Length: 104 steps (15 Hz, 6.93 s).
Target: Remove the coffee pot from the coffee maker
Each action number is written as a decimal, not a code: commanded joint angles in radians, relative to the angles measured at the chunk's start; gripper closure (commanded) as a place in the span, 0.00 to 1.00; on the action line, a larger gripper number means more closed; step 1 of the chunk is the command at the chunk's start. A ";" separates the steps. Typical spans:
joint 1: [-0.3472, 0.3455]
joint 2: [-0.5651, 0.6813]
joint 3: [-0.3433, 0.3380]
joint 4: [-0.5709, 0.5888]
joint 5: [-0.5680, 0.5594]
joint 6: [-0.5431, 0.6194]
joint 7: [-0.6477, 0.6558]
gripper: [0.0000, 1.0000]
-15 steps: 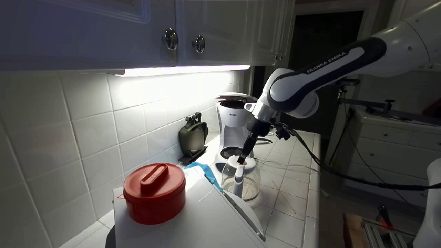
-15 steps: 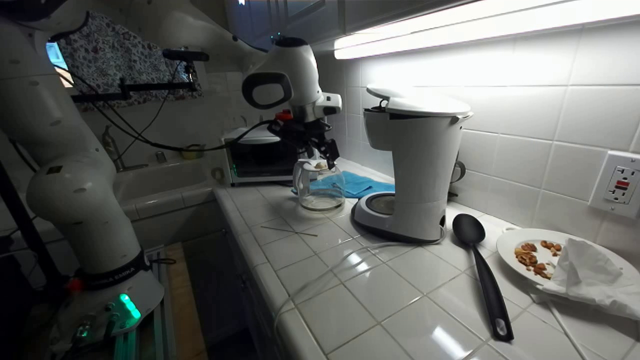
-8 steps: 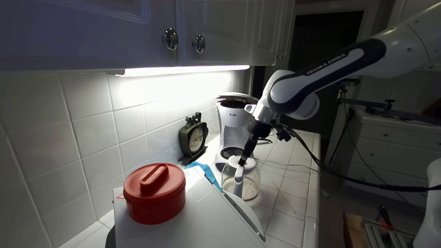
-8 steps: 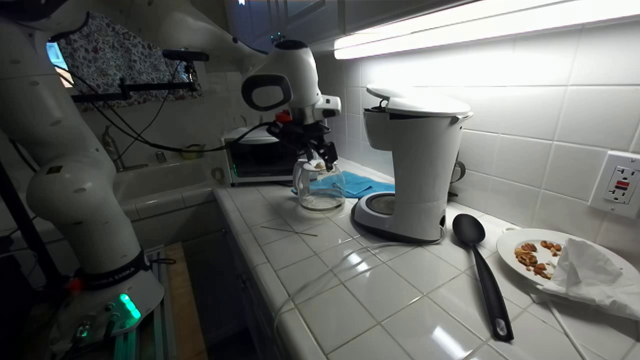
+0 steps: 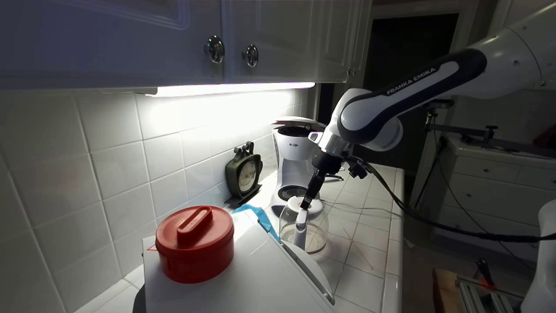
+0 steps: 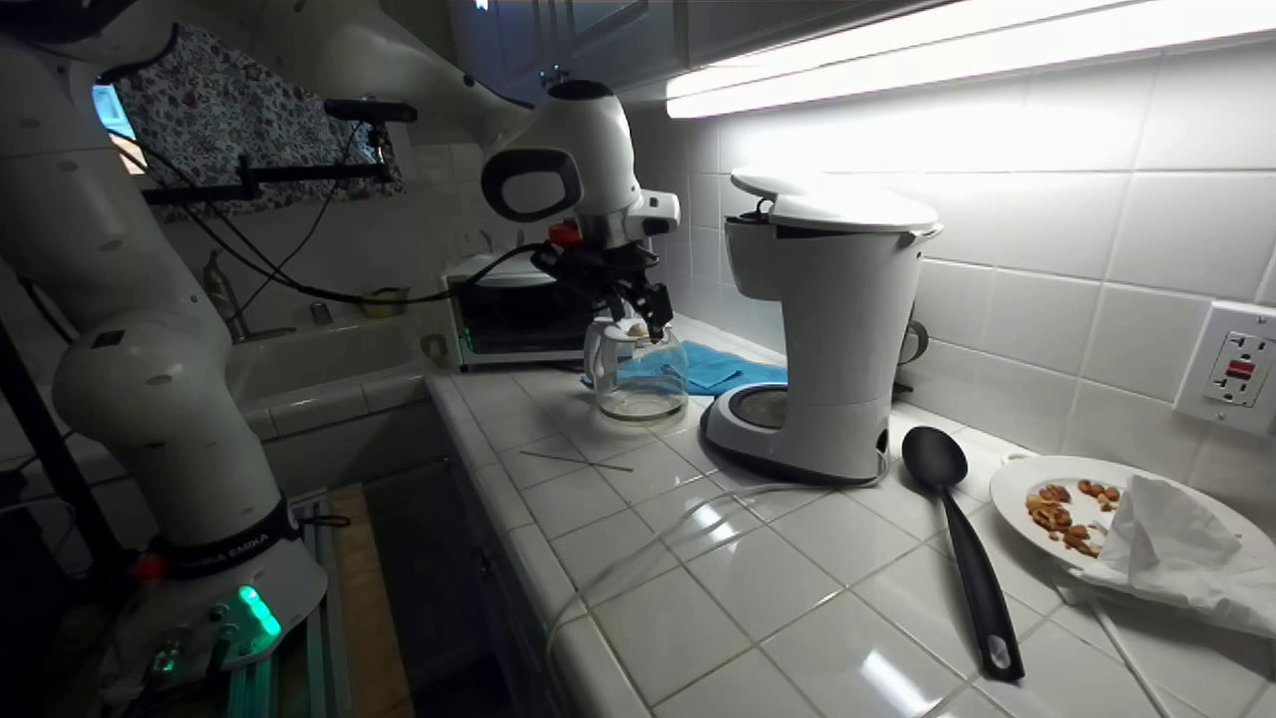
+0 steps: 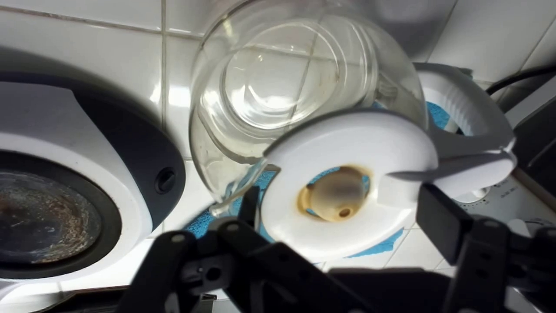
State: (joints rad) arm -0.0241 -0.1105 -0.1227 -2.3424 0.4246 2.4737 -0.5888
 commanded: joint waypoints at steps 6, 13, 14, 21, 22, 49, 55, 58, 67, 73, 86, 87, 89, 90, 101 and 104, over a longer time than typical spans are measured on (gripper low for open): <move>-0.001 -0.010 0.001 -0.005 -0.006 0.007 0.018 0.18; -0.001 -0.016 -0.001 -0.003 -0.001 0.006 0.020 0.20; -0.001 -0.016 -0.001 -0.003 -0.001 0.006 0.020 0.19; -0.001 -0.026 -0.002 0.003 -0.002 0.009 0.020 0.20; -0.001 -0.027 -0.002 0.005 -0.001 0.009 0.020 0.19; -0.006 -0.027 0.005 -0.012 -0.111 -0.022 0.060 0.19; 0.000 -0.014 -0.001 -0.006 -0.069 -0.015 0.060 0.26; 0.001 -0.012 -0.004 -0.007 -0.053 -0.012 0.066 0.28; 0.006 -0.019 -0.007 -0.008 0.037 0.015 0.074 0.32; 0.008 -0.023 -0.006 -0.007 0.068 0.012 0.073 0.33; 0.009 -0.032 -0.008 -0.001 0.092 0.004 0.073 0.38; 0.010 -0.033 -0.008 -0.001 0.094 0.003 0.073 0.40; 0.011 -0.035 -0.008 -0.001 0.097 0.004 0.074 0.42; 0.011 -0.036 -0.007 0.000 0.099 0.004 0.074 0.43; 0.018 -0.043 -0.007 0.012 0.128 -0.009 0.065 0.44; 0.027 -0.046 -0.011 0.015 0.160 -0.026 0.052 0.43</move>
State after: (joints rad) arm -0.0113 -0.1352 -0.1293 -2.3263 0.5263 2.4766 -0.5213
